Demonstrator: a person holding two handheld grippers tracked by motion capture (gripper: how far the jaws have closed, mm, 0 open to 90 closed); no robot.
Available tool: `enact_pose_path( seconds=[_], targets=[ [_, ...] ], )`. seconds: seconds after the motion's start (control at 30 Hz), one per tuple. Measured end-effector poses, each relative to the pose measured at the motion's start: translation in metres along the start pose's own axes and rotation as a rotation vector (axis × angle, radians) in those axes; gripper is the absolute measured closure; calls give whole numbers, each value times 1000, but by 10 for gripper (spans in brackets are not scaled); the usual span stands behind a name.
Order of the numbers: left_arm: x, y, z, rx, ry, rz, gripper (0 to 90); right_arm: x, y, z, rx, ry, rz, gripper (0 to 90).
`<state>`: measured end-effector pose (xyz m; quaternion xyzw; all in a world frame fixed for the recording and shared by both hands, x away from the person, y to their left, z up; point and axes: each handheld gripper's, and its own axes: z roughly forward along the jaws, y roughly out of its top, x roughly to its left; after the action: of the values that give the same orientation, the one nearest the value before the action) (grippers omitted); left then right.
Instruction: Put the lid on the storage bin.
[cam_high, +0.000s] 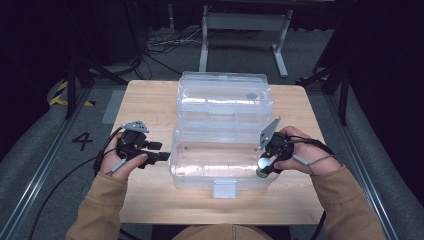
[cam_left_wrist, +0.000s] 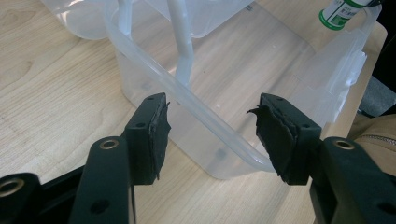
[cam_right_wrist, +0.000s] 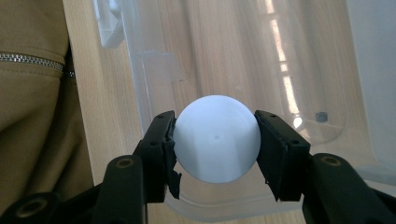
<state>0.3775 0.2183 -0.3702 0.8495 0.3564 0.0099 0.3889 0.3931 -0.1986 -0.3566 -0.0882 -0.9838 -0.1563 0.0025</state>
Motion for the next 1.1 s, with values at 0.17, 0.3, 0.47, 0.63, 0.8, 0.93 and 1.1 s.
enact_pose_path(
  seconds=[0.17,0.3,0.47,0.63,0.8,0.93,1.1],
  targets=[
    [0,0,0,1,-1,-1,442,-1,0,7,13,10,1,503],
    [1,0,0,2,-2,-2,442,-1,1,12,21,18,-2,503],
    [1,0,0,2,-1,-2,442,-2,1,18,28,20,-7,503],
    [1,0,0,4,-1,-2,442,-3,1,24,50,31,3,503],
    [1,0,0,4,0,-1,442,-4,1,29,61,40,7,503],
    [1,0,0,4,0,-1,441,-5,1,34,65,43,-6,503],
    [1,-1,0,3,0,-1,442,-6,1,37,79,50,7,503]
  ],
)
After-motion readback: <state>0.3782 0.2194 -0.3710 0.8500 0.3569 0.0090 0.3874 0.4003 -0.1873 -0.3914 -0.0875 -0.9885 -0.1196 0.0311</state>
